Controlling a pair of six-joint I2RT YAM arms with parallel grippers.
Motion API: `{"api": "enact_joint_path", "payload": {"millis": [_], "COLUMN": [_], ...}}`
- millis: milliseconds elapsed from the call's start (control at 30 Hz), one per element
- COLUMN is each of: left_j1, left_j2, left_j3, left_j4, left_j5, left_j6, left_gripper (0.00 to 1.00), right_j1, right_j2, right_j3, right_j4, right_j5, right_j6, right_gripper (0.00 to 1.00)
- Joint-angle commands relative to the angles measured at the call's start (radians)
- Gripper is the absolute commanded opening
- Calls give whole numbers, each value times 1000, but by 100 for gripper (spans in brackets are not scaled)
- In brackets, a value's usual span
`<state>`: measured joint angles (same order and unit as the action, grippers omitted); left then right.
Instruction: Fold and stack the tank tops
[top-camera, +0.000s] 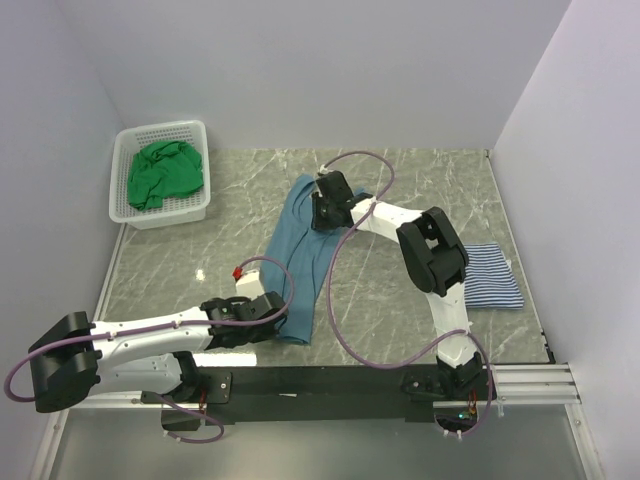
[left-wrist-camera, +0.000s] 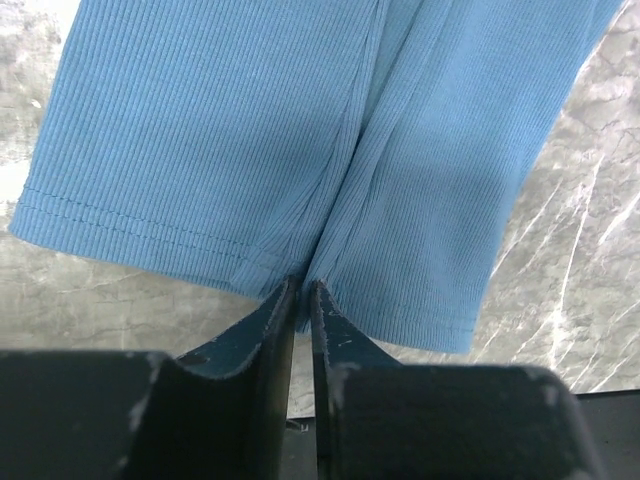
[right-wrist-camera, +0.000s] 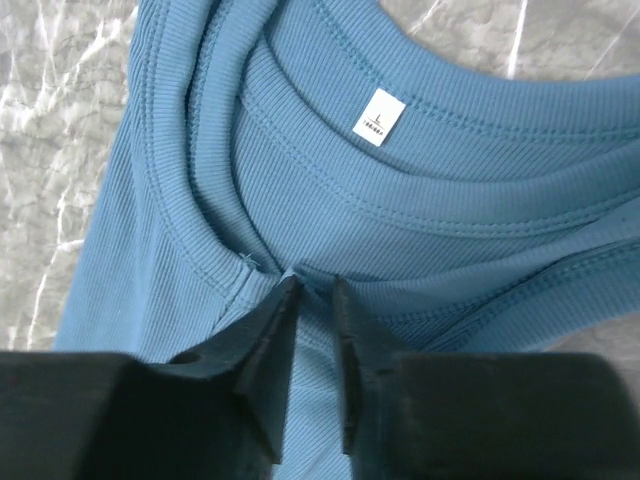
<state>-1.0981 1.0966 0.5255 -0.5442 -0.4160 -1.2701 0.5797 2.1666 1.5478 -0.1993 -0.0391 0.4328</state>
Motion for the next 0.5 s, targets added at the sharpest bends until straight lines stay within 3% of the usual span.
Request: {"api": "enact_joint_path", "payload": {"millis": [0,467], "left_j1": [4,3], "left_j2": [-12,-58], "left_j3": [56,114], "left_j4": [-36,-117], "left_j5": [-18,-70], "left_j6": [34,26], "left_gripper": [18,26], "right_j1": [3,-12], "right_j2": [-66,-117], "right_j3": [26,121], "right_j4": [9,-54], "right_j5": [57,82], "right_j6": [-38,-48], "right_gripper": [32,45]}}
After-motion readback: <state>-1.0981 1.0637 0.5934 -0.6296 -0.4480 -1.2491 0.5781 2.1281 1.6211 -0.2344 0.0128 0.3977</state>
